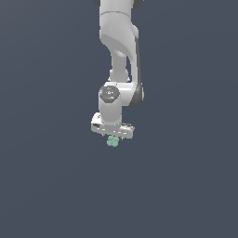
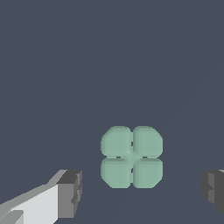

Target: Pick up the object and move it to a goal position.

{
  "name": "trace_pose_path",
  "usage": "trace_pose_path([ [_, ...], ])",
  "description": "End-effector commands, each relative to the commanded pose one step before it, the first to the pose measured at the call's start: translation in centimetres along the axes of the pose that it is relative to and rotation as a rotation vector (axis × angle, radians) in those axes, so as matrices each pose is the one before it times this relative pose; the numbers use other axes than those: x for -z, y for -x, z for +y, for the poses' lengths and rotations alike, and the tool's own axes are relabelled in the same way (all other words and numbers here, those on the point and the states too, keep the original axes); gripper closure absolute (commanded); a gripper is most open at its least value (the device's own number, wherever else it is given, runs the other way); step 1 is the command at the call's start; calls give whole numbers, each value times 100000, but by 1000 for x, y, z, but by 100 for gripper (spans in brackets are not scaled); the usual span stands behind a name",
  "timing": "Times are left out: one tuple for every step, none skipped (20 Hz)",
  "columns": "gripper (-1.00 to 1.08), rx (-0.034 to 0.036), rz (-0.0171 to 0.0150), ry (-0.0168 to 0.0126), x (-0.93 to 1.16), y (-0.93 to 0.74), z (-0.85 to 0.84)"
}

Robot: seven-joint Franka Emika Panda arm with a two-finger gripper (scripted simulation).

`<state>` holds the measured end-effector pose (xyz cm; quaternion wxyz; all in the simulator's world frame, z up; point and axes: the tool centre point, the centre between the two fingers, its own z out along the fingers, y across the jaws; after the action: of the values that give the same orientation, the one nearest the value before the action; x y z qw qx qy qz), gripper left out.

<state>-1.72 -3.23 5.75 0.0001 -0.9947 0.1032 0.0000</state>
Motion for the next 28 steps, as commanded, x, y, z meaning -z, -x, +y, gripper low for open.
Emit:
trace_pose_path([
  [-92,13,-32,4,-414,28,-13],
  [-92,-49,5,2,-305,9,23],
  [-92,0,0,0,-374,17,-7],
  [-92,-49,5,2,-437,17,21],
  [-92,0,0,0,-504,25,-9],
  [-92,-69,7,4,-561,21,30],
  [-92,0,0,0,-556,24,-10],
  [-92,-69,7,4,-478,10,31],
  [-92,0,0,0,-407,6,-9],
  [-92,0,0,0,-335,-4,-9],
  [-92,-69,8,3,-259,-19,32],
  [-92,0,0,0,-195,-21,-7],
  [-92,0,0,0,-132,-24,-6],
  [-92,0,0,0,-74,-20,-4],
  [-92,0,0,0,-23,-8,-1],
  [108,0,0,0,0,0,0],
  [108,0,0,0,0,0,0],
  [108,0,0,0,0,0,0],
  [108,0,0,0,0,0,0],
  [108,0,0,0,0,0,0],
  [108,0,0,0,0,0,0],
  [108,0,0,0,0,0,0],
  [108,0,0,0,0,0,0],
  [108,0,0,0,0,0,0],
  [108,0,0,0,0,0,0],
  [108,-236,-41,4,259,42,88],
  [108,0,0,0,17,11,17],
  [108,0,0,0,51,33,50],
])
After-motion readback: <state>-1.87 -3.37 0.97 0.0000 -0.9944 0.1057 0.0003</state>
